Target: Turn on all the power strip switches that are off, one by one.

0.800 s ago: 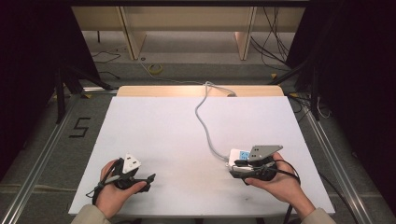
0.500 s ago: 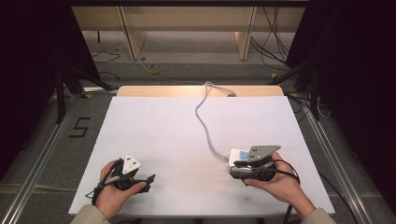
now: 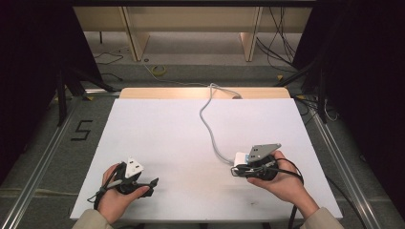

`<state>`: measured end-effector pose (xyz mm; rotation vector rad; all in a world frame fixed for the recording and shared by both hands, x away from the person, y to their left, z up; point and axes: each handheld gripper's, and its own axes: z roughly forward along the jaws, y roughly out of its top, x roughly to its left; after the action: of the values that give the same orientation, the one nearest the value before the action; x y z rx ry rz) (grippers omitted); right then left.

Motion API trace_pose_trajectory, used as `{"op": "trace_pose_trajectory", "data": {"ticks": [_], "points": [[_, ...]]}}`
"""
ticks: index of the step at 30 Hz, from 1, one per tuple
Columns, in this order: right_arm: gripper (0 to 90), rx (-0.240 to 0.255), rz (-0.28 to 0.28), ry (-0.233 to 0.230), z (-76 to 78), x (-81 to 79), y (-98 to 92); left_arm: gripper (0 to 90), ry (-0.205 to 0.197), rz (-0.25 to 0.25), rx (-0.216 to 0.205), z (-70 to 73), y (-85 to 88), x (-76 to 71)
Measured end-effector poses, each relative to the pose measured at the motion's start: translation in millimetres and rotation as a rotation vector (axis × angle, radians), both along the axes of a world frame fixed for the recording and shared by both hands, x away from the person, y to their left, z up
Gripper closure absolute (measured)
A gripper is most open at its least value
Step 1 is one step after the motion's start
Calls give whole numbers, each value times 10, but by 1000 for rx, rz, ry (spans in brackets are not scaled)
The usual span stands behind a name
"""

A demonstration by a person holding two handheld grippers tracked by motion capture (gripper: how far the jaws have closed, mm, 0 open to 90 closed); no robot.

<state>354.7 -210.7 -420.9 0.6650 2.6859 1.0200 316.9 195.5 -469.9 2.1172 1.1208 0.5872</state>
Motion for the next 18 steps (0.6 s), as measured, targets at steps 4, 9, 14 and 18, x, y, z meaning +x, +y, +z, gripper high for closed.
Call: {"op": "trace_pose_trajectory", "data": {"ticks": [4, 9, 14, 18], "points": [[892, -9, -19, 5, 19, 26, -19, 174, -2, 0, -1, -1, -1, 0], [900, -20, -41, 13, 41, 71, -44, 174, -2, -2, -1, -1, -5, 0], [900, -27, -54, 15, 73, 110, -64, 173, -1, -2, 1, 0, -7, -2], [900, -26, -68, 16, 100, 150, -82, 173, -1, -2, 0, -1, -6, 0]]}}
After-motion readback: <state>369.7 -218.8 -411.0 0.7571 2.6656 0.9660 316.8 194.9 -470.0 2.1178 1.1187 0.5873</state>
